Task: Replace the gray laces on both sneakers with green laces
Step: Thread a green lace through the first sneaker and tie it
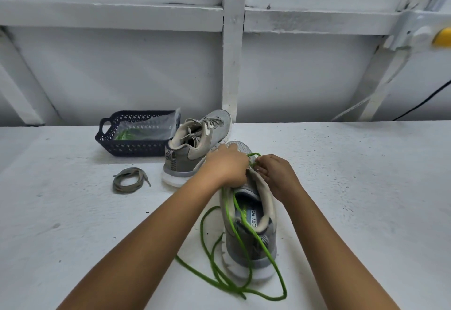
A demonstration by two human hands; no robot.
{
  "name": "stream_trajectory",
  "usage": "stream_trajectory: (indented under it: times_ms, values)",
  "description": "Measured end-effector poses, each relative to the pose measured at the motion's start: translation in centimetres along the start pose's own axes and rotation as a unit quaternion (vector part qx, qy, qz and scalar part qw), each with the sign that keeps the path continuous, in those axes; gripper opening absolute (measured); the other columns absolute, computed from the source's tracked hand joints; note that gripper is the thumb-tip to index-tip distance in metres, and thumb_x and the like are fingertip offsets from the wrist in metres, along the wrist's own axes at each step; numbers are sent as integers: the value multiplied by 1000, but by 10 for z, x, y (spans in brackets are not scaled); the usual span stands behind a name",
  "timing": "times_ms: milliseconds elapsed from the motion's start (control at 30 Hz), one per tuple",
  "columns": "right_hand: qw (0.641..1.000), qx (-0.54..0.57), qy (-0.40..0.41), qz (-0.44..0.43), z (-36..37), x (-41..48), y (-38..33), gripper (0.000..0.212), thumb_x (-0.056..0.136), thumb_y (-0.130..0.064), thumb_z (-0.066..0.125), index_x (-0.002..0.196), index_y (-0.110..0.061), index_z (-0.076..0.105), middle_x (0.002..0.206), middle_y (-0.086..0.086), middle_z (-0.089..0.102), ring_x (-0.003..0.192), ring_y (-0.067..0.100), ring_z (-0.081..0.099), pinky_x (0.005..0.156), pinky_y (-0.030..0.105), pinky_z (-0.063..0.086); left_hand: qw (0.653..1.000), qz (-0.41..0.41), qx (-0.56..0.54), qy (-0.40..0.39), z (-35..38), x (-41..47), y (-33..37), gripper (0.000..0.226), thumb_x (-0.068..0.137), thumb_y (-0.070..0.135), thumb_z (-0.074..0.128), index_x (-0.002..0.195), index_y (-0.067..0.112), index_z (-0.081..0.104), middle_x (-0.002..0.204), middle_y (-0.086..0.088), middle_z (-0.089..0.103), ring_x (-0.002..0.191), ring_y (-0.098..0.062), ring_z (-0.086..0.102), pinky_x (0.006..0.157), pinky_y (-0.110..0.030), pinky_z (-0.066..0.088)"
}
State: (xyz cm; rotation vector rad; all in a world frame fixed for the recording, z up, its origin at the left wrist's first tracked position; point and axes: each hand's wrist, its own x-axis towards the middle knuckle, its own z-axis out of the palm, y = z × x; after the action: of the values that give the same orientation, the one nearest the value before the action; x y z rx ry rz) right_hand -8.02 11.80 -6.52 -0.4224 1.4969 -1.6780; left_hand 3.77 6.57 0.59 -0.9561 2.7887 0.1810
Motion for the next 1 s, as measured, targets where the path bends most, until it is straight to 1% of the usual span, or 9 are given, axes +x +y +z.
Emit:
stream_trajectory:
  times_ms: [67,233,367,567,700,767,867,933,1000]
  values:
    - [1000,-16,-6,-1,-1,1,1,20,89,1,51,73,-9,47,69,8,40,59,15,37,58,24,30,994,47,-97,17,0,-2,-9,17,88,18,51,77,8,59,113,-14,44,121,-32,36,95,-36,34]
    - [997,-74,-5,-3,-1,-2,-1,21,86,0,50,67,-9,47,62,6,43,59,15,36,56,25,29,928,112,-355,3,-2,-25,-24,16,83,24,69,70,29,64,106,8,43,114,-20,40,92,-25,33]
    - [999,-50,14,5,3,-3,-3,13,89,0,46,79,-4,54,72,10,52,65,16,45,59,23,36,923,151,-355,-14,-3,-39,-28,18,82,23,71,69,34,64,103,14,41,114,-10,40,94,-21,31]
    - [999,-26,23,10,4,-5,-6,16,92,0,45,80,-5,54,74,10,55,65,15,48,61,20,40,932,158,-327,-16,2,-44,-32,18,81,25,72,70,37,63,108,14,41,113,-5,35,93,-12,27]
    - [1000,-18,22,13,5,-6,-6,15,93,-1,46,80,-6,54,74,9,56,64,13,50,59,16,44,893,116,-433,34,2,-43,-35,3,87,31,65,84,33,64,109,8,47,105,-4,47,87,-15,35]
    - [999,-18,24,14,6,-6,-6,16,93,-2,46,81,-6,55,74,9,57,63,13,52,54,13,46,865,54,-493,76,4,-39,-38,10,92,31,56,102,29,59,111,3,53,97,-8,53,78,-18,41]
    - [999,-19,26,12,5,-7,-7,16,93,-2,46,81,-6,55,75,9,58,64,12,53,52,11,47,910,-37,-409,59,14,-36,-44,37,95,31,50,131,27,41,111,-6,57,90,-14,54,72,-26,41]
    - [999,-24,25,11,5,-9,-8,16,94,-3,46,82,-6,56,75,9,58,65,12,54,52,11,47,914,-44,-402,37,21,-37,-44,43,95,25,50,135,26,35,96,-9,59,80,-17,53,72,-31,44]
    - [999,-31,21,8,5,-10,-9,16,94,-4,46,82,-7,56,75,8,57,65,12,53,54,12,48,904,-24,-423,59,24,-38,-41,38,93,13,48,129,24,40,83,-6,54,68,-15,49,62,-25,45]
